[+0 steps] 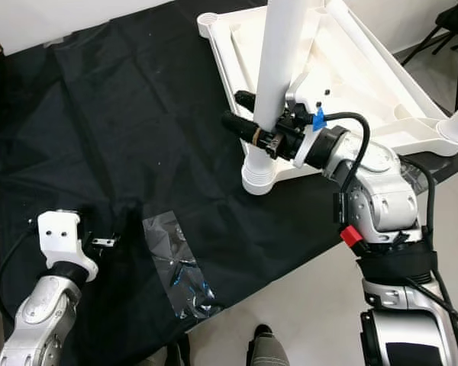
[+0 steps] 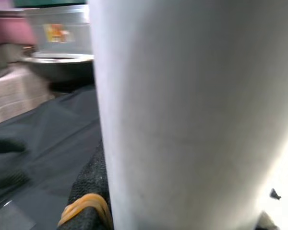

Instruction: Building children table

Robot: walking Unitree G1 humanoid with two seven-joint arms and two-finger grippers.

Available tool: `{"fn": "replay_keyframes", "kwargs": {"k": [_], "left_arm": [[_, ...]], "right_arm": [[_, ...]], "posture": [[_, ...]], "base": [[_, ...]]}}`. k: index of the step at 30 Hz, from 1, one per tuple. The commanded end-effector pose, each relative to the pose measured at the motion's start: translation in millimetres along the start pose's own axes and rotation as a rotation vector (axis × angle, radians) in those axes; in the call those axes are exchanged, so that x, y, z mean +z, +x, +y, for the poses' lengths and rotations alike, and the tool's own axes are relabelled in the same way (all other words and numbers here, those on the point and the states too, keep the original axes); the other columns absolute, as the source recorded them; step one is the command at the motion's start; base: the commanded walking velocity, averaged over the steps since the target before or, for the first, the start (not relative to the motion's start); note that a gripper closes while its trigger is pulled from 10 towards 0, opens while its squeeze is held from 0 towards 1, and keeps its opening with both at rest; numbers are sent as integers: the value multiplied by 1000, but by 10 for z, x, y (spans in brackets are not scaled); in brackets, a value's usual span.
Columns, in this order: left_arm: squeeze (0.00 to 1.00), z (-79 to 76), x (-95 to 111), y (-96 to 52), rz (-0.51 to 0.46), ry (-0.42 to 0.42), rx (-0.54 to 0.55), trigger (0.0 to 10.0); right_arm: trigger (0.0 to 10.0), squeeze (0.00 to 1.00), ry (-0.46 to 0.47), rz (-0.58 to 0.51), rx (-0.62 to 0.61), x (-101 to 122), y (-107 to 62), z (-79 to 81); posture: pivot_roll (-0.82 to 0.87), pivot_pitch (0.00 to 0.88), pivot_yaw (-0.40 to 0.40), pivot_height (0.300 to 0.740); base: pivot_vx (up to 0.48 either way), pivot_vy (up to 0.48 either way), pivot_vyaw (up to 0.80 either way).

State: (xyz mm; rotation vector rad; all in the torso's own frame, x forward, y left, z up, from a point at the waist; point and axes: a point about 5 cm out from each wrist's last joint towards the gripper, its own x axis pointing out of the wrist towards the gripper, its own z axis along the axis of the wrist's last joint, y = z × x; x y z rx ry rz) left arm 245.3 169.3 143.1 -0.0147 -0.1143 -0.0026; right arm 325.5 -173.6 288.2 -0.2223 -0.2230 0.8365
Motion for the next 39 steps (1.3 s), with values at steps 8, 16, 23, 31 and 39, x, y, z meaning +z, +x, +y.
{"fn": "replay_keyframes", "kwargs": {"k": [8, 16, 23, 31, 39], "left_arm": [[0, 27, -46, -42, 32, 3, 11, 10000], [0, 30, -57, -24, 36, 0, 10, 10000], [0, 89, 52, 67, 1, -9, -6, 10000], [0, -15, 1107, 404, -326, -116, -367, 10000], [1000, -475, 1845, 434, -516, -136, -869, 10000]], "right_arm": [[10000, 0, 210, 317, -299, -760, -95, 127], [10000, 0, 230, 355, -652, -906, -194, 275], [10000, 0, 334, 341, -797, -1052, -160, 586], [10000, 0, 355, 331, -806, -1059, -35, 620], [10000, 0, 341, 320, -842, -1046, 20, 559]], "posture": [[7, 325, 70, 740], [-6, 308, 67, 740], [-2, 277, 67, 740], [2, 232, 66, 740], [-7, 207, 65, 740]], "base": [[0, 0, 0], [0, 0, 0], [0, 0, 0], [0, 0, 0], [0, 0, 0]]}}
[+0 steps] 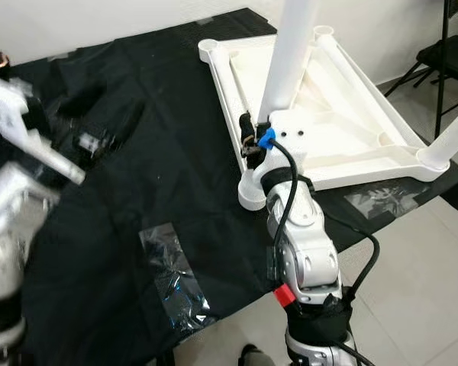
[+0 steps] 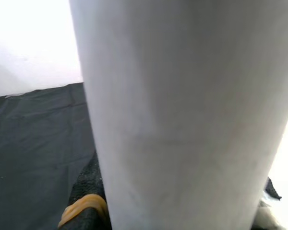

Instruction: Building children table

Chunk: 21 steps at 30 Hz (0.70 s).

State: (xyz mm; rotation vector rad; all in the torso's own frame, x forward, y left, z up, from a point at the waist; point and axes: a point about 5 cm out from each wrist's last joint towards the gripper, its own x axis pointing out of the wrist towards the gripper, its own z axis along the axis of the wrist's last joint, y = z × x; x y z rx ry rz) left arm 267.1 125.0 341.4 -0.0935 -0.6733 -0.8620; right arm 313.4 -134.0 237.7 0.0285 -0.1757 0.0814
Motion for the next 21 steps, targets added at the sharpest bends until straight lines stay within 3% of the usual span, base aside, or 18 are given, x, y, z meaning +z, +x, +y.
{"fn": "replay_keyframes", "kwargs": {"k": [1, 3, 7, 9, 11, 13, 14, 15, 18, 19, 20, 21], "left_arm": [[1000, -99, -23, 107, 12, -95, -158, 10000], [1000, -99, -23, 107, 12, -95, -158, 10000], [1000, -125, -55, 245, 24, -111, -237, 10000], [1000, -143, -154, 411, 64, -108, -264, 10000], [1000, -143, -154, 411, 64, -108, -264, 10000], [1000, -118, -368, 680, 170, -93, -166, 10000], [1000, -118, -368, 680, 170, -93, -166, 10000], [1000, -115, -446, 803, 205, -92, -130, 10000], [1000, -121, -503, 910, 228, -93, -110, 10000], [408, -115, -511, 945, 238, -81, -103, 10000], [0, -109, -517, 970, 243, -75, -94, 10000], [0, -109, -528, 992, 243, -82, -91, 10000]], "right_arm": [[10000, 0, 41, 295, -107, -629, -46, -147], [10000, 0, 41, 295, -107, -629, -46, -147], [10000, 0, 38, 287, -105, -619, 7, -144], [10000, 0, 39, 275, -98, -595, 75, -124], [10000, 0, 39, 275, -98, -595, 75, -124], [10000, 0, 38, 260, -81, -564, 122, -80], [10000, 0, 38, 260, -81, -564, 122, -80], [10000, 0, 39, 256, -74, -559, 134, -58], [10000, 0, 40, 257, -65, -571, 137, -34], [10000, 0, 40, 257, -60, -571, 135, -22], [10000, 0, 40, 256, -56, -567, 133, -15], [10000, 0, 41, 255, -54, -571, 132, -12]], "posture": [[-12, 198, 70, 740], [-12, 198, 70, 740], [-12, 189, 70, 740], [-12, 181, 69, 740], [-12, 181, 69, 740], [-13, 174, 70, 740], [-13, 174, 70, 740], [-16, 171, 70, 740], [-18, 164, 71, 740], [-20, 172, 75, 740], [-19, 176, 76, 740], [-19, 174, 76, 740]], "base": [[0, 0, 0], [0, 0, 0], [0, 0, 0], [0, 0, 0], [0, 0, 0], [0, 0, 0], [0, 0, 0], [0, 0, 0], [0, 0, 0], [0, 0, 0], [0, 0, 0], [0, 0, 0]]}}
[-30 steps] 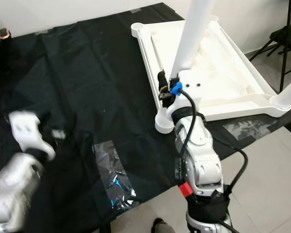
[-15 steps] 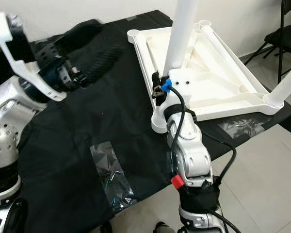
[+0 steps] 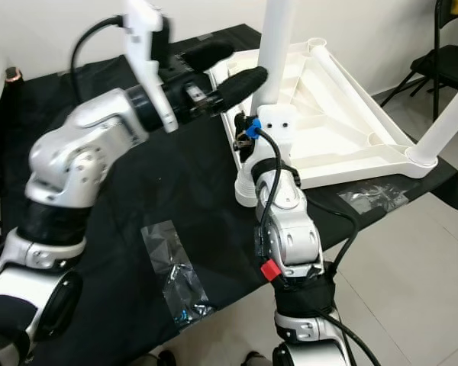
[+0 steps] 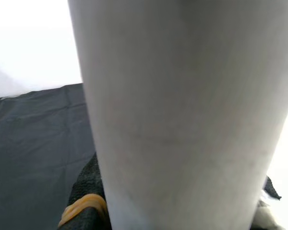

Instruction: Building children table

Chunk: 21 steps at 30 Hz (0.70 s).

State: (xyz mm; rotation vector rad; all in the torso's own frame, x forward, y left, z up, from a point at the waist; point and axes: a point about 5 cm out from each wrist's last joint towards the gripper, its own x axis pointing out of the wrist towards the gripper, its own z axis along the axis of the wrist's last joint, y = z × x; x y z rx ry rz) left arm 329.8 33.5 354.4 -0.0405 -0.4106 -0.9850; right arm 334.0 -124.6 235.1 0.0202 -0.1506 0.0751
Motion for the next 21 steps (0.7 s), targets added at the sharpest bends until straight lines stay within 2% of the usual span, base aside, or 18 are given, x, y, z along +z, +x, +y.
{"fn": "replay_keyframes", "kwargs": {"k": [1, 6, 13, 14, 16, 18, 21], "left_arm": [[0, 16, 3, 13, -1, 14, 12, 10000], [0, -113, 66, 121, -49, -46, -81, 10000], [0, -183, 86, 231, -48, -32, -109, 10000], [0, -223, 93, 298, -38, -35, -127, 10000], [0, -238, 97, 321, -35, -38, -135, 10000], [0, -276, 124, 421, -21, -9, -145, 10000], [0, -284, 132, 451, -18, 1, -147, 10000]], "right_arm": [[10000, 0, 48, 230, -47, -509, -59, -84], [10000, 0, 51, 229, -41, -512, -38, -66], [10000, 0, 52, 230, -32, -519, -22, -48], [10000, 0, 51, 233, -26, -525, -19, -34], [10000, 0, 51, 234, -24, -526, -19, -29], [10000, 0, 50, 235, -17, -524, -15, -13], [10000, 0, 50, 236, -16, -524, -11, -11]], "posture": [[-19, 174, 76, 740], [-20, 170, 73, 740], [-17, 171, 72, 740], [-16, 171, 70, 740], [-16, 171, 70, 740], [-16, 170, 69, 740], [-19, 166, 69, 740]], "base": [[0, 0, 0], [0, 0, 0], [0, 0, 0], [0, 0, 0], [0, 0, 0], [0, 0, 0], [0, 0, 0]]}}
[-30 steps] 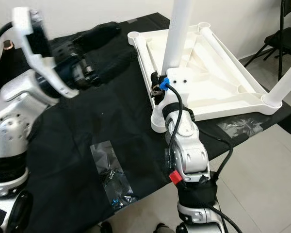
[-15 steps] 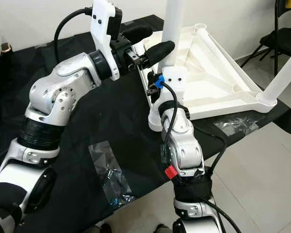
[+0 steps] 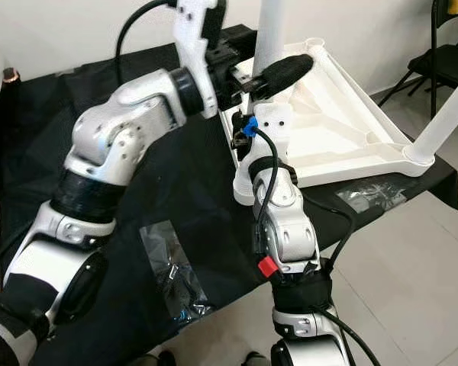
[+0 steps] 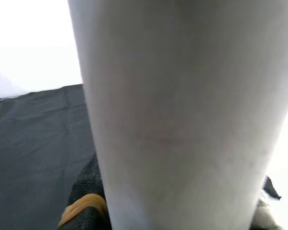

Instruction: Building children table

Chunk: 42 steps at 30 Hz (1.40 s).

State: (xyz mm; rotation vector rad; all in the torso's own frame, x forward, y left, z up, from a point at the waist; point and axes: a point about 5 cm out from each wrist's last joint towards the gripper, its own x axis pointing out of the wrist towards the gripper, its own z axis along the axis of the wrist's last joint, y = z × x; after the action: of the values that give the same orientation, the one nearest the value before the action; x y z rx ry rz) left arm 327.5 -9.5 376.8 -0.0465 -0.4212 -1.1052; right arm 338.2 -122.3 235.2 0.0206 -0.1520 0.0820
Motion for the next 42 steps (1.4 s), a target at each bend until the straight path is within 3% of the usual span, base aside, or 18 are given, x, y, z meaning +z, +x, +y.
{"fn": "replay_keyframes", "kwargs": {"k": [1, 4, 5, 20, 24, 25, 26, 32, 34, 37, 38, 39, 40, 42], "left_arm": [[0, -54, 16, 68, 9, 38, -27, 10000], [0, -37, 32, 126, 32, 82, -10, 9686], [0, -15, 44, 150, 41, 95, 6, 0], [0, 188, 9, 120, 138, 192, 100, 0], [0, 238, 8, 96, 156, 198, 118, 0], [0, 249, 9, 93, 159, 200, 122, 0], [0, 256, 13, 90, 159, 200, 124, 0], [0, 266, 14, 91, 158, 201, 126, 0], [0, 260, 8, 93, 157, 200, 124, 0], [0, 223, -21, 108, 158, 193, 112, 0], [0, 223, -21, 108, 158, 193, 112, 0], [0, 214, -29, 113, 159, 191, 108, 0], [0, 207, -34, 116, 160, 190, 104, 0], [0, 199, -38, 122, 161, 190, 100, 0]], "right_arm": [[10000, 0, 47, 238, -18, -517, -53, -25], [10000, 0, 38, 244, -4, -521, -51, -9], [10000, 0, 34, 246, 3, -524, -51, -2], [10000, 0, 31, 245, 9, -510, -50, -7], [10000, 0, 17, 214, 84, -461, -44, -2], [10000, 765, 13, 190, 138, -418, -40, -5], [10000, 1000, 14, 155, 212, -342, -21, -16], [10000, 1000, 15, 73, 383, -153, 4, -41], [10000, 1000, -8, 47, 452, -76, 11, -88], [10000, 1000, -73, -12, 616, 167, 44, -280], [10000, 1000, -73, -12, 616, 167, 44, -280], [10000, 863, -92, -28, 659, 232, 52, -325], [10000, 0, -111, -42, 695, 287, 68, -372], [10000, 0, -139, -62, 739, 359, 92, -439]], "posture": [[-19, 166, 69, 740], [-22, 165, 69, 740], [-22, 164, 69, 740], [-19, 177, 71, 740], [-16, 177, 69, 740], [-18, 176, 69, 740], [-18, 175, 68, 740], [-24, 174, 74, 740], [-28, 173, 77, 740], [-29, 169, 80, 740], [-29, 169, 80, 740], [-29, 169, 80, 740], [-30, 167, 83, 740], [-29, 166, 83, 740]], "base": [[0, 0, 0], [0, 0, 0], [0, 0, 0], [0, 0, 0], [0, 0, 0], [0, 0, 0], [0, 0, 0], [0, 0, 0], [0, 0, 0], [0, 0, 0], [0, 0, 0], [0, 0, 0], [0, 0, 0], [0, 0, 0]]}}
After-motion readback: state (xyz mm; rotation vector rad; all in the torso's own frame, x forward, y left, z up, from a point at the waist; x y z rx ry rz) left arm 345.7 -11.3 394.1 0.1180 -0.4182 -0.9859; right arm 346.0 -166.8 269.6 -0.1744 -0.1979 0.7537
